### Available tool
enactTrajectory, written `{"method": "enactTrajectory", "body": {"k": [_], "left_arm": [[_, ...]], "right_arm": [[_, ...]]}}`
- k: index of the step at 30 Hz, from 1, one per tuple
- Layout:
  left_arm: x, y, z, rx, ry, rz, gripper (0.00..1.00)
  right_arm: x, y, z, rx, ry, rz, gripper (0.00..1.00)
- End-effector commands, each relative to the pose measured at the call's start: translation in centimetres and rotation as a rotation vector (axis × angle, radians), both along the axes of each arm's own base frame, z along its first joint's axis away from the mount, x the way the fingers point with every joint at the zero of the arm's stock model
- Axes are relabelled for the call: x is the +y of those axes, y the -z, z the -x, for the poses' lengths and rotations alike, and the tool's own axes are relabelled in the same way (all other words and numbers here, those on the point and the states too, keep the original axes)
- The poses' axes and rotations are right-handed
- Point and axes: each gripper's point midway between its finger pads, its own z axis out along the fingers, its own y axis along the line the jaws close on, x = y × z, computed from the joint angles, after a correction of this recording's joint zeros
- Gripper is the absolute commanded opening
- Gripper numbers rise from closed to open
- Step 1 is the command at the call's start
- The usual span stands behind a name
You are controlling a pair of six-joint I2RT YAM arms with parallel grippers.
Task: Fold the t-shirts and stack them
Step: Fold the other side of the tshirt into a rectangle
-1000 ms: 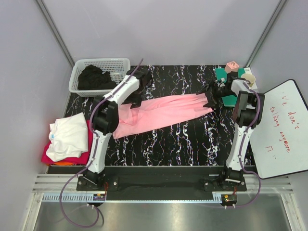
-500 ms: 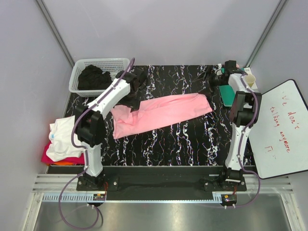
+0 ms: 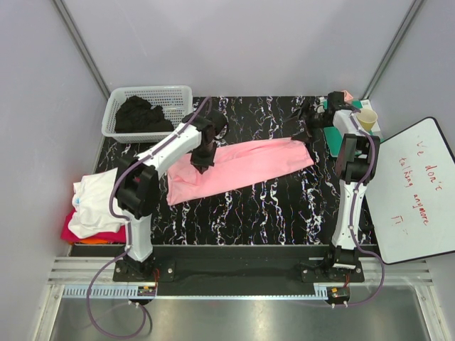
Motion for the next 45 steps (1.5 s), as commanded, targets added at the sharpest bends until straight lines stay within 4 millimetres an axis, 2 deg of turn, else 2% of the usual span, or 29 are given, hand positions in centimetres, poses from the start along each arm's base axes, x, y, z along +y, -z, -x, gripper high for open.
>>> {"method": "enactTrajectory", "body": {"k": [1,8,11,14,17,22,25,27,30,31,34,36,37,38,42,43,45], "left_arm": [[-1.6,2.2,0.1,0.053,0.041,0.068,0.0],[-3.3,4.7,-0.6,0.119,0.109,0.105,0.0],[-3.6,5.1,-0.8,0.128,0.114,0.108,0.0],[-2.8,6.0,-0.9,0.134,0.092,0.066,0.0],[-1.3,5.8,-1.9,0.097,0.049,0.015,0.0],[2.3,5.1,-4.5,0.023,-0.039,-0.072,0.0],[4.0,5.1,-6.9,-0.016,-0.094,-0.103,0.0],[5.3,6.0,-8.0,-0.009,-0.138,-0.117,0.0],[6.2,4.7,-10.8,-0.078,-0.203,-0.107,0.0],[6.1,3.6,-12.0,-0.119,-0.217,-0.089,0.0],[5.9,1.8,-13.4,-0.163,-0.228,-0.051,0.0],[5.6,1.0,-13.2,-0.165,-0.22,-0.029,0.0],[5.8,0.6,-12.4,-0.158,-0.222,-0.025,0.0],[5.9,0.5,-11.8,-0.152,-0.223,-0.025,0.0],[6.5,-0.1,-8.2,-0.114,-0.234,-0.011,0.0],[6.5,-0.1,-6.8,-0.092,-0.224,0.008,0.0],[6.0,0.1,-5.2,-0.052,-0.198,0.04,0.0]], "right_arm": [[0.4,-5.5,-1.5,-0.136,-0.01,-0.005,1.0],[1.1,-9.8,-1.4,-0.208,-0.043,-0.061,1.0],[1.1,-10.3,-1.3,-0.219,-0.044,-0.061,1.0],[1.1,-10.4,-1.4,-0.22,-0.04,-0.059,1.0],[1.1,-10.3,-1.4,-0.212,-0.039,-0.067,1.0],[1.1,-9.9,-1.4,-0.199,-0.038,-0.071,1.0],[1.1,-9.8,-1.4,-0.195,-0.037,-0.072,1.0],[1.1,-9.6,-1.5,-0.194,-0.037,-0.072,1.0],[1.1,-9.6,-1.4,-0.189,-0.033,-0.066,1.0],[1.0,-9.3,-1.3,-0.187,-0.033,-0.058,1.0],[0.8,-8.4,-1.1,-0.171,-0.032,-0.024,1.0],[0.9,-7.6,-0.5,-0.138,-0.041,0.007,1.0],[0.9,-7.3,-0.4,-0.161,-0.067,0.044,1.0],[1.1,-6.8,0.5,-0.116,-0.082,0.068,1.0],[2.1,-5.3,1.8,-0.117,-0.163,0.249,0.97],[1.8,-4.8,2.0,-0.108,-0.165,0.277,0.97],[4.2,-3.9,3.3,-0.1,-0.235,0.332,0.96]]}}
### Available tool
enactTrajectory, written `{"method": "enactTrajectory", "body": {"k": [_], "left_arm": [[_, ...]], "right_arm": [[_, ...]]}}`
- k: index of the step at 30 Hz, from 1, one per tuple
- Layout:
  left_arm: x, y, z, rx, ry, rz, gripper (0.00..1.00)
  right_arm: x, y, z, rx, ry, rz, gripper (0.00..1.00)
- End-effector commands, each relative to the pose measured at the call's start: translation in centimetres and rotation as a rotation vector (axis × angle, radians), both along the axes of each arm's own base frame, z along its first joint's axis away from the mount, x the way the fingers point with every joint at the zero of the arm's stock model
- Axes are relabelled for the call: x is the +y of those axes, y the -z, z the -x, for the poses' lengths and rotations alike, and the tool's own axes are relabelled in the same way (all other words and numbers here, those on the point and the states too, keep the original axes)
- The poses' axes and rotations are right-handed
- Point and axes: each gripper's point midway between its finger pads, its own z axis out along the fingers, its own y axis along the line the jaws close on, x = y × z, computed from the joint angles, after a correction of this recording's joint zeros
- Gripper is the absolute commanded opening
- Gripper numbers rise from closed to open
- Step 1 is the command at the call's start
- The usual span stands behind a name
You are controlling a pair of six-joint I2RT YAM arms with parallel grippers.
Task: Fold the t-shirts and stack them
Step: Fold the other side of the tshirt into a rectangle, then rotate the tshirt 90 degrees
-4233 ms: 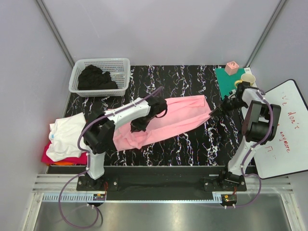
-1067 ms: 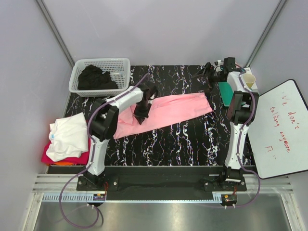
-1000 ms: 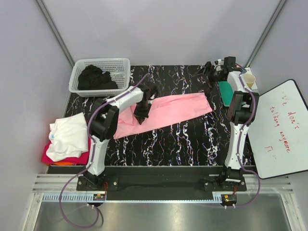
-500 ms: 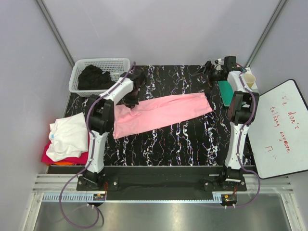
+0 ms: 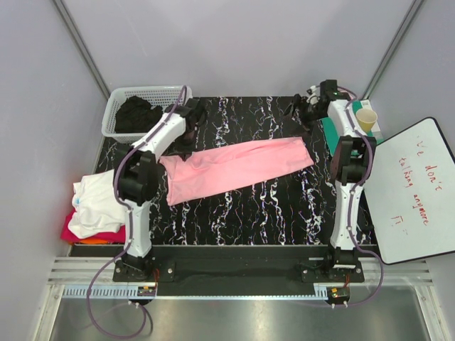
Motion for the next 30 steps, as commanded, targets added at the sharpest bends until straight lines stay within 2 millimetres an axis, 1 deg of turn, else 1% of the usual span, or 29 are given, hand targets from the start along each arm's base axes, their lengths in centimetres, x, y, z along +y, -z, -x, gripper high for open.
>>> {"method": "enactTrajectory", "body": {"k": [1,3,4,6,7,9,10,11,12,13,14,15,16,19,21,23,24,26,27,30], "left_arm": [[-0.8,-2.3,3.8,0.018,0.03,0.092,0.0],[-1.3,-1.8,5.1,0.049,0.045,0.104,0.0],[-1.4,-1.4,6.0,0.068,0.05,0.104,0.0],[-1.8,-0.9,6.7,0.093,0.059,0.112,0.0],[-2.0,-0.5,7.1,0.103,0.063,0.116,0.0],[-2.5,0.1,7.4,0.123,0.068,0.127,0.0],[-2.8,0.8,7.6,0.149,0.071,0.139,0.0],[-3.0,1.4,7.7,0.166,0.072,0.143,0.0],[-3.1,1.8,7.8,0.184,0.079,0.148,0.0],[-3.4,2.6,7.9,0.209,0.078,0.152,0.0],[-3.4,3.1,7.9,0.222,0.077,0.15,0.0],[-3.5,3.4,7.9,0.232,0.075,0.152,0.0],[-3.5,4.2,8.0,0.254,0.072,0.145,0.0],[-3.6,5.0,7.6,0.266,0.068,0.131,0.0],[-3.5,5.0,7.1,0.265,0.061,0.121,0.0],[-3.4,5.8,6.9,0.286,0.056,0.103,0.0],[-3.5,5.5,6.4,0.276,0.056,0.103,0.0],[-3.6,6.0,5.9,0.286,0.055,0.095,0.0],[-3.9,6.0,5.3,0.282,0.055,0.093,0.0],[-4.2,6.1,4.4,0.279,0.053,0.091,0.0]], "right_arm": [[3.1,0.6,3.1,-0.001,-0.14,0.193,0.95],[3.9,2.1,4.0,0.029,-0.174,0.24,0.93],[4.9,2.5,4.4,0.035,-0.196,0.254,0.89],[5.6,3.8,4.9,0.06,-0.223,0.282,0.83],[6.4,3.6,4.8,0.047,-0.238,0.284,0.75],[6.8,3.9,4.8,0.054,-0.245,0.29,0.64],[7.0,3.4,4.5,0.038,-0.244,0.289,0.55],[7.0,3.4,4.3,0.033,-0.239,0.293,0.34],[7.1,3.3,4.2,0.03,-0.238,0.293,0.22],[7.0,3.2,4.0,0.023,-0.235,0.296,0.14],[6.9,3.3,3.9,0.023,-0.232,0.304,0.02],[6.9,3.5,3.9,0.028,-0.23,0.308,0.0],[6.7,3.7,3.9,0.033,-0.227,0.315,0.0],[6.1,4.6,4.1,0.054,-0.218,0.361,0.0],[5.0,5.6,4.2,0.078,-0.203,0.419,0.0],[3.9,6.3,4.3,0.098,-0.186,0.486,0.0],[3.4,6.8,4.5,0.114,-0.182,0.506,0.0],[2.4,7.6,4.8,0.145,-0.169,0.566,0.0],[2.0,8.2,5.0,0.166,-0.163,0.588,0.0],[0.6,9.6,5.7,0.214,-0.153,0.666,0.0]]}}
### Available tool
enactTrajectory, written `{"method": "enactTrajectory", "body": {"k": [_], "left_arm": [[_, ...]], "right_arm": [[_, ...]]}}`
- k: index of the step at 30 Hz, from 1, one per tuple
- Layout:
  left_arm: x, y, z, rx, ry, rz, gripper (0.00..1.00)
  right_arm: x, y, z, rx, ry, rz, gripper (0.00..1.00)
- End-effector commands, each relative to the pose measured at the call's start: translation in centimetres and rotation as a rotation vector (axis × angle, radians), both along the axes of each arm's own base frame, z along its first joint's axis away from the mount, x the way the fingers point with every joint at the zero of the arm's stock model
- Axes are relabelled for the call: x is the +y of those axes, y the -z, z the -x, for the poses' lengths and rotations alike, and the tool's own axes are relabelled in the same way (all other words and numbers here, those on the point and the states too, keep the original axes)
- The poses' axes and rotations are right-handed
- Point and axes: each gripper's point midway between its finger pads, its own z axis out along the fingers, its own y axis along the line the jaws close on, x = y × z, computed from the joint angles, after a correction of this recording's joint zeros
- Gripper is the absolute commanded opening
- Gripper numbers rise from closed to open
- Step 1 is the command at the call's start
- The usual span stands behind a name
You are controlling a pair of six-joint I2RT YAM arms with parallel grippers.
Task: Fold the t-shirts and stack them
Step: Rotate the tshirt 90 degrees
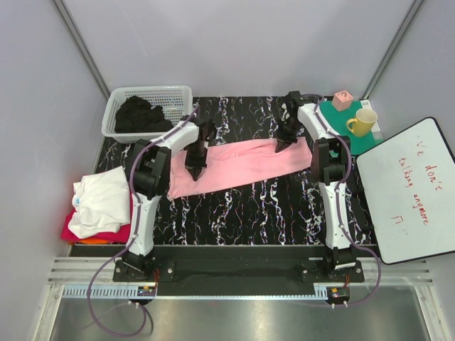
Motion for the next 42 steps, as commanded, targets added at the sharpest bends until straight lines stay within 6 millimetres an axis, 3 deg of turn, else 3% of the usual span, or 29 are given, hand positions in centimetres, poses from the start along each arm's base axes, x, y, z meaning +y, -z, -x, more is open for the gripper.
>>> {"method": "enactTrajectory", "body": {"k": [1,5,12,17,23,28,31,34,38,42], "left_arm": [[-0.5,-0.3,-1.9,-0.027,-0.018,0.004,0.0],[-0.6,-0.1,-2.8,-0.037,-0.015,-0.006,0.0],[-0.5,0.0,-5.2,-0.064,-0.029,-0.025,0.0],[-1.1,-0.2,-7.4,-0.106,-0.102,0.029,0.0],[-3.8,-1.1,-10.9,-0.177,-0.169,0.161,0.0],[-6.5,-1.1,-12.5,-0.196,-0.163,0.279,0.0],[-7.9,-2.2,-12.7,-0.21,-0.132,0.349,0.0],[-8.5,-5.1,-12.6,-0.252,-0.108,0.404,0.0],[-8.3,-10.1,-11.8,-0.324,-0.086,0.447,0.0],[-7.6,-12.9,-10.6,-0.366,-0.07,0.445,0.0]], "right_arm": [[-3.2,1.6,0.8,0.046,0.026,0.191,0.0],[-4.1,2.5,3.2,0.138,0.016,0.236,0.0],[-3.9,1.3,11.4,0.356,-0.008,0.247,0.0],[-2.2,-0.6,17.4,0.493,-0.034,0.207,0.0],[1.1,-2.5,20.9,0.491,-0.119,0.16,0.0],[3.9,-3.0,23.7,0.499,-0.233,0.134,0.0],[4.4,-3.7,23.6,0.456,-0.245,0.118,0.0],[4.5,-5.5,21.6,0.357,-0.26,0.129,0.0],[6.1,-8.8,16.3,0.152,-0.281,0.094,0.0],[6.7,-9.9,12.0,0.029,-0.25,0.132,0.0]]}}
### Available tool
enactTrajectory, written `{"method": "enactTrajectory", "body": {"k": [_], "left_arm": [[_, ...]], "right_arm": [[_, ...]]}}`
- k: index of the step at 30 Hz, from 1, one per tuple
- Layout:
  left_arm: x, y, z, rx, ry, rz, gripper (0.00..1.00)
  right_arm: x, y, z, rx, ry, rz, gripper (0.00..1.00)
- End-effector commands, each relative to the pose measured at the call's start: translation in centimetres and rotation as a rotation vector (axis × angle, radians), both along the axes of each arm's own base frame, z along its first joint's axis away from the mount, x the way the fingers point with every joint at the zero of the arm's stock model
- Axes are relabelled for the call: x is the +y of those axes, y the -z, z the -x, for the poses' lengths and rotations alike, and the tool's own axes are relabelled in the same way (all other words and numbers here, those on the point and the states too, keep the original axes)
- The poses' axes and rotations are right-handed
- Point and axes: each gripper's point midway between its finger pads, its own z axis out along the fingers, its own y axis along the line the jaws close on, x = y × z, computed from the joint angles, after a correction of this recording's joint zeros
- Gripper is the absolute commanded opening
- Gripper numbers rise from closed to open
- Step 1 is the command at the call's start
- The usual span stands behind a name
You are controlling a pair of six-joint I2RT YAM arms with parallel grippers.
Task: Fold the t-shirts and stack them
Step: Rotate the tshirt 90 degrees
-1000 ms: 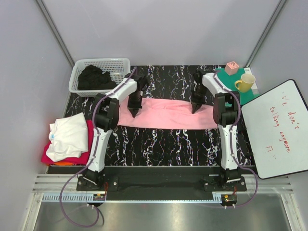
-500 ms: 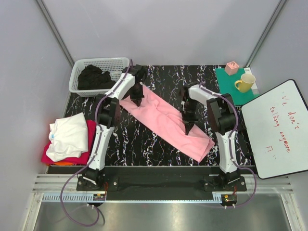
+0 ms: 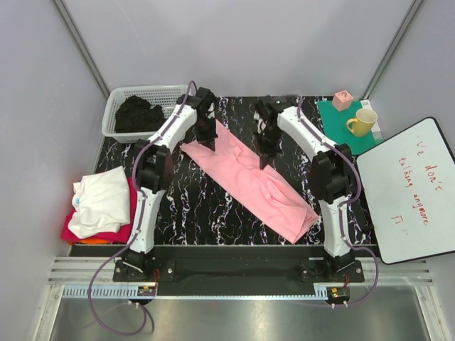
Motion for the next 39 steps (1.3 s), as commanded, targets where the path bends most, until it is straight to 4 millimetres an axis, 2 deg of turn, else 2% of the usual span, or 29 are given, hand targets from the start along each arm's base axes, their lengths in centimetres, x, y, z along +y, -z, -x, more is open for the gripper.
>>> {"method": "enactTrajectory", "body": {"k": [1,3,4,6,7,11,13,17,20,23,24,27,34,39], "left_arm": [[-0.1,-8.7,0.7,-0.17,0.029,0.076,0.0],[0.0,-8.6,1.8,-0.155,0.042,0.076,0.0],[-0.1,-8.2,2.9,-0.127,0.058,0.082,0.0],[-0.4,-7.5,4.3,-0.098,0.089,0.074,0.0],[-0.5,-7.1,5.4,-0.076,0.104,0.071,0.0],[-2.7,-6.2,7.9,-0.06,0.198,0.051,0.0],[-3.6,-6.1,8.5,-0.06,0.234,0.057,0.0],[-5.6,-5.3,9.5,-0.061,0.309,0.064,0.0],[-6.7,-3.4,10.4,-0.037,0.372,0.06,0.0],[-7.5,-0.8,11.6,0.004,0.444,0.03,0.0],[-7.3,0.5,12.0,0.029,0.458,0.011,0.0],[-6.9,2.1,12.7,0.078,0.466,-0.004,0.0],[-6.4,1.2,12.4,0.04,0.461,-0.027,0.0],[-5.9,-0.3,11.9,-0.007,0.452,-0.039,0.0]], "right_arm": [[0.4,-2.6,-5.0,-0.174,0.004,0.018,0.0],[1.4,-2.6,-6.6,-0.211,-0.014,-0.016,0.0],[2.3,-1.9,-7.9,-0.227,-0.007,-0.035,0.0],[3.8,-1.3,-9.0,-0.218,-0.007,-0.093,0.0],[4.8,0.0,-9.8,-0.202,-0.006,-0.125,0.0],[7.4,2.7,-10.7,-0.149,-0.005,-0.222,0.0],[8.6,2.7,-11.1,-0.159,-0.014,-0.269,0.0],[9.1,2.9,-11.6,-0.183,-0.011,-0.28,0.0],[8.9,3.9,-11.5,-0.174,-0.012,-0.264,0.0],[8.5,5.1,-11.9,-0.172,-0.003,-0.234,0.0],[8.3,5.6,-12.0,-0.169,0.002,-0.225,0.0],[7.3,6.9,-12.7,-0.168,0.029,-0.189,0.0],[2.7,9.7,-15.1,-0.184,0.124,-0.072,0.0],[-0.7,10.4,-16.6,-0.196,0.201,-0.024,0.0]]}}
